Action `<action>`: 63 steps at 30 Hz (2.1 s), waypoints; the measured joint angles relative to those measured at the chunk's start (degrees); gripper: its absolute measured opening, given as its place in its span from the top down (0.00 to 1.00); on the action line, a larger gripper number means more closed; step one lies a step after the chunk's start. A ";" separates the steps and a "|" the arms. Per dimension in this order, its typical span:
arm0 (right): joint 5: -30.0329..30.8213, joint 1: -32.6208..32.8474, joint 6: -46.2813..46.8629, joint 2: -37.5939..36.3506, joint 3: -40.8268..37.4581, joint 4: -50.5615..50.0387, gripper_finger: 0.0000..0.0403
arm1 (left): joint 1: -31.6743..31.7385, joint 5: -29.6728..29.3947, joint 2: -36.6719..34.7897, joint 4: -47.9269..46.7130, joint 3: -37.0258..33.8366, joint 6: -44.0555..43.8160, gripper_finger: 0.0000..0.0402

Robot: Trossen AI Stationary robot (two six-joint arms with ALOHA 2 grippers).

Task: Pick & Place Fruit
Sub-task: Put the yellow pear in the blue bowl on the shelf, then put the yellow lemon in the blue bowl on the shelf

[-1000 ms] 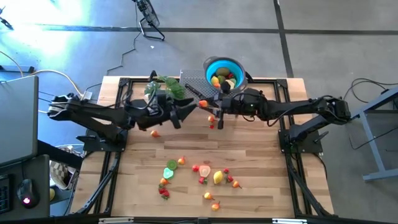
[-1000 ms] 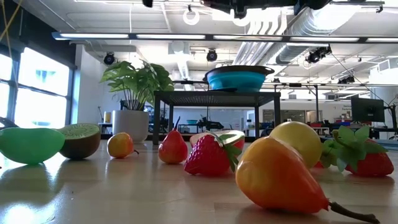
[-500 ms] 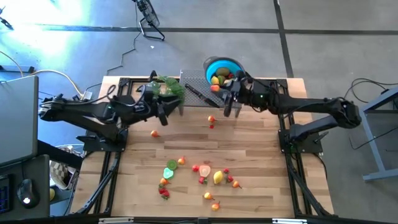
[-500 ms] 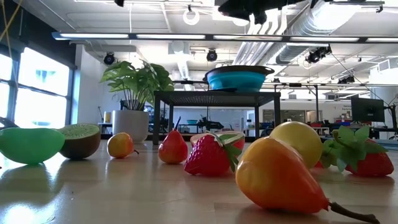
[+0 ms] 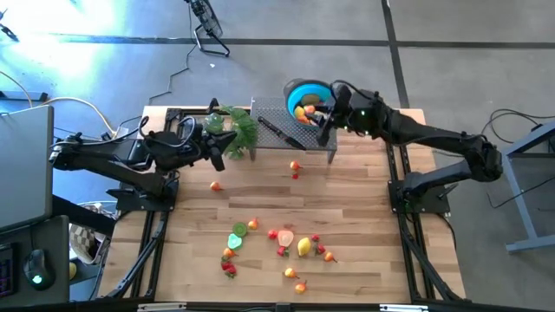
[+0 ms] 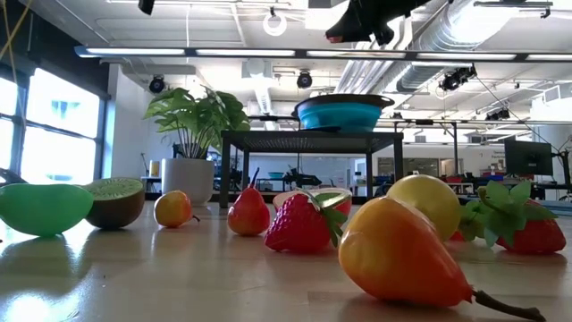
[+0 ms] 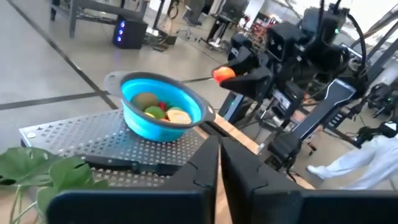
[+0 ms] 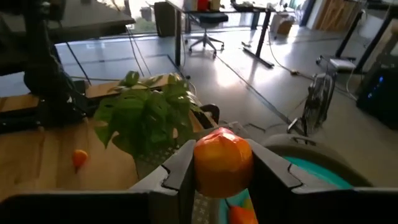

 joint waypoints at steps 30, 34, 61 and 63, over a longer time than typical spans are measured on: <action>-1.95 -15.43 5.83 11.50 5.18 -18.43 0.73 | -0.04 -2.25 -0.04 3.22 -9.84 -8.48 0.99; -1.86 -15.36 3.48 11.46 5.20 -17.92 0.69 | -0.04 -2.24 -0.04 3.20 -9.86 -8.46 0.99; -20.35 -13.10 3.25 -0.04 5.20 -10.95 0.73 | -0.04 -2.17 -0.04 2.75 -9.88 -8.48 0.99; -22.80 -12.83 3.50 -1.43 5.20 -10.70 0.76 | -0.04 -2.17 -0.04 2.76 -9.88 -8.48 0.99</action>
